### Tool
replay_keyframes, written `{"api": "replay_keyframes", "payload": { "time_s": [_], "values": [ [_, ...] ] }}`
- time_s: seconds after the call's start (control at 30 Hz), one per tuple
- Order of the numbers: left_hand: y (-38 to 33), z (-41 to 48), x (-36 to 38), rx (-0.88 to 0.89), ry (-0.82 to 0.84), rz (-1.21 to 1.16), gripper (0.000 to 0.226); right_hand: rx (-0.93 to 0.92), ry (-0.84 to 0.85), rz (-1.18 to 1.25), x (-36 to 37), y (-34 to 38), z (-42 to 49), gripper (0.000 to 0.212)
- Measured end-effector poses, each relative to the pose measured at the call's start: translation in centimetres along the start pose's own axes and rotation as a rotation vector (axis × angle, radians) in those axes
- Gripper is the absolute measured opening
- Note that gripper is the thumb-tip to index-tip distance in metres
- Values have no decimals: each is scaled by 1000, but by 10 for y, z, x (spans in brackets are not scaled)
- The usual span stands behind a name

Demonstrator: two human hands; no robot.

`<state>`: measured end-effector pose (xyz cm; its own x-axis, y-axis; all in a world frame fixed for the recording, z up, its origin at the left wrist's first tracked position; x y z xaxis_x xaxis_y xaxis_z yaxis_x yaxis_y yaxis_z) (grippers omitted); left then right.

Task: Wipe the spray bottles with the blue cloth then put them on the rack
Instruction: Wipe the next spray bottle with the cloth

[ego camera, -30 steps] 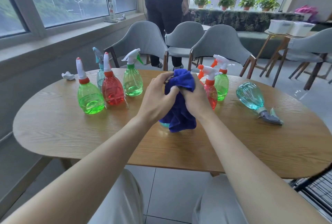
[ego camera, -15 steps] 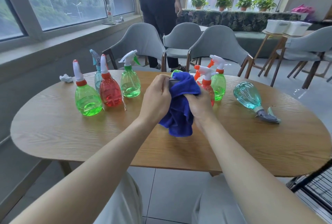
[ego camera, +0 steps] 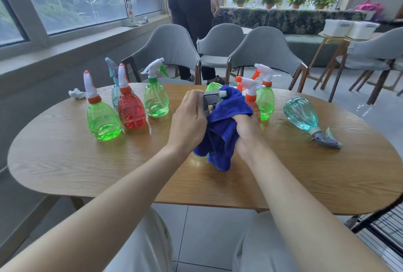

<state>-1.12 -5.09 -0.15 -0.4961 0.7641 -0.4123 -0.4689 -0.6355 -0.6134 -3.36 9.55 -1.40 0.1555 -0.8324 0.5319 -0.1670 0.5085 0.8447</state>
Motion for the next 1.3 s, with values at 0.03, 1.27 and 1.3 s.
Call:
{"api": "replay_keyframes", "payload": {
  "time_s": [0.03, 1.27, 1.3],
  "values": [
    [0, 0, -1, 7, 5, 9, 27, -25, 0, -21, 1, 2, -1, 17],
    [11, 4, -9, 28, 78, -82, 27, -438, -225, -767, 22, 27, -10, 41],
    [10, 5, -8, 29, 78, -82, 27, -429, -213, -760, 21, 27, -9, 41]
  ]
}}
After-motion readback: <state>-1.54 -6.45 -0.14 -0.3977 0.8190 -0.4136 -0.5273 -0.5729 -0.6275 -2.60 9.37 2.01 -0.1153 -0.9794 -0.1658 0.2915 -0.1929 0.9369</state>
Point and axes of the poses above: each hand's wrist, its own z-axis towards the middle knuckle, its own x-axis out of the palm, y = z × x, the point moved 3 cm from there along z, towards the middle knuckle, and after that the axes turned 9 degrees about x, right-handed, at the moved point
